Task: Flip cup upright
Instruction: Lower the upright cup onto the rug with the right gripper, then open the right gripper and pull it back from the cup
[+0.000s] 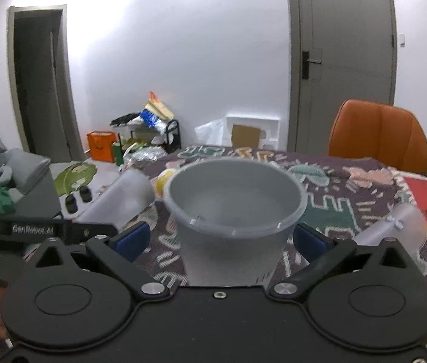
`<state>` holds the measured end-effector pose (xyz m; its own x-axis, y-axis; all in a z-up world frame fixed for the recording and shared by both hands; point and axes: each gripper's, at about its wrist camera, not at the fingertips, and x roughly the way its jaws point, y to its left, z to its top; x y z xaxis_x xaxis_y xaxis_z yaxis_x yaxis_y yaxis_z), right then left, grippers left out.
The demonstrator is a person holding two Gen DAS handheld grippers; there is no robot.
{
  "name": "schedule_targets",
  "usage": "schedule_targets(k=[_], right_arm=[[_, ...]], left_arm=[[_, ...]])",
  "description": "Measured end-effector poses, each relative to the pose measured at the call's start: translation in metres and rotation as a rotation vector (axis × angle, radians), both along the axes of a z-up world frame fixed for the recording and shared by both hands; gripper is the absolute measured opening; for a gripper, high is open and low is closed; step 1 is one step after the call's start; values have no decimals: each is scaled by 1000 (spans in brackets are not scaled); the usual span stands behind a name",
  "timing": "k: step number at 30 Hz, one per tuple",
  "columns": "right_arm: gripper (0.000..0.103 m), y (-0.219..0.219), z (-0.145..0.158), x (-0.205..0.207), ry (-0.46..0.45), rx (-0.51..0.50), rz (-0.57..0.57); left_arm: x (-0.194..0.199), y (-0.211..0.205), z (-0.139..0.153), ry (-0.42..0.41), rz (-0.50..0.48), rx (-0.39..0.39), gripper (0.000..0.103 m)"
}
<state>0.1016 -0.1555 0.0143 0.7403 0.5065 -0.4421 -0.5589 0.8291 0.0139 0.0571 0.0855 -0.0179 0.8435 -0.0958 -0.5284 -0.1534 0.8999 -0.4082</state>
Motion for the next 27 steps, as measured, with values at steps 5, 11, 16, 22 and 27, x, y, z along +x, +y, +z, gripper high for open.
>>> schedule_targets(k=[5, 11, 16, 22, 27], right_arm=[[103, -9, 0, -13, 29, 9, 5], [103, -33, 3, -22, 64, 64, -12], [103, -58, 6, -33, 59, 89, -37], [103, -83, 6, -43, 69, 129, -49], [103, -95, 1, -51, 73, 137, -54]], left_arm=[[-11, -12, 14, -50, -40, 74, 97], [-17, -27, 25, -73, -50, 118, 103], [-23, -46, 27, -71, -100, 183, 103], [-32, -61, 28, -59, -143, 224, 103], [-41, -69, 33, -52, -168, 256, 103]])
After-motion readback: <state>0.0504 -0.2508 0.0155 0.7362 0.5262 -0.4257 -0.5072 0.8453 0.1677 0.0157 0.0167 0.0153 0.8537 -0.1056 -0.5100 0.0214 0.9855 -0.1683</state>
